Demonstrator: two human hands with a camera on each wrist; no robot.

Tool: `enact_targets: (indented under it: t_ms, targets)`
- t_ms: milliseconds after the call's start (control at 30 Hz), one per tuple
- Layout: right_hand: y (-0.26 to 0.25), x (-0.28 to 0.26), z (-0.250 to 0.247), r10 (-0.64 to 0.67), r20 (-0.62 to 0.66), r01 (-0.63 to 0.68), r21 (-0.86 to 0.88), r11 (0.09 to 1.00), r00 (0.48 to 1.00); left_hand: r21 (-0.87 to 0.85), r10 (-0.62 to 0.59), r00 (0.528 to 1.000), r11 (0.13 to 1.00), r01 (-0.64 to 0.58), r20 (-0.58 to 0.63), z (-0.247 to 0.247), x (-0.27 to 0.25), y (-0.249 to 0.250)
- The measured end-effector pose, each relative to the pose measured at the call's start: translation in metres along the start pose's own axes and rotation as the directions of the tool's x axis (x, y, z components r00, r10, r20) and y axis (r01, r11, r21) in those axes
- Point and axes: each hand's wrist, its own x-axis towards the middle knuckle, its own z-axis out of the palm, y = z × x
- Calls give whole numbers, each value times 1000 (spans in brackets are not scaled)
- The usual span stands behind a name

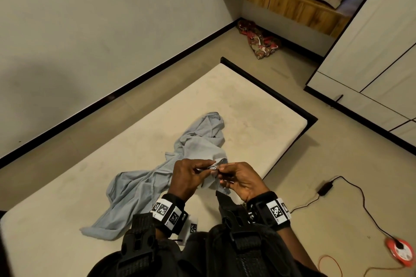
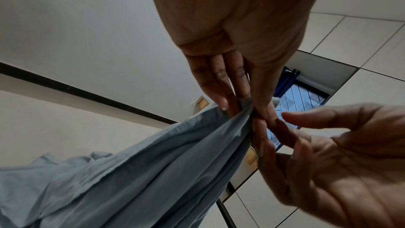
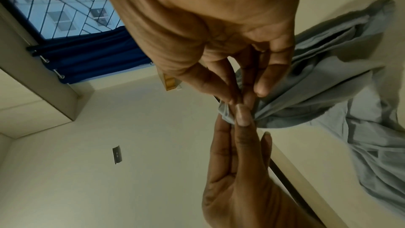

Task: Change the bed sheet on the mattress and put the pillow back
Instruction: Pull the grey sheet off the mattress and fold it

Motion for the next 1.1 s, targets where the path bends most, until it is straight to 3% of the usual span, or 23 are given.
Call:
enact_targets:
  t_ms: [267,367,567,733,800,933,1100]
  targets:
    - [3,8,-2,-81,40,86,-147,985,996,20,-21,999,1000,22,-29,-9,11,-2]
    - [4,20,-3,-171,-41,153,-280,948,984,16,-30,997,999,31,-67,-17,27,4]
    - [0,48,-23,-339,-235,231,-388,892,911,84,146,974,987,-134,-173,-47,64,36]
    - [20,79,-25,-328,-211,194,-482,855,921,143,261,935,962,-232,-239,-71,85,67]
    - [28,93,-16,-380,-184,192,-623,758,906,175,311,920,946,-274,-238,-78,93,83]
    - [34,120,-2,-505,-184,154,-817,555,843,187,359,899,929,-319,-250,-96,102,114]
    - [14,132,7,-668,-242,255,-791,556,704,171,374,871,926,-335,-319,-125,99,137]
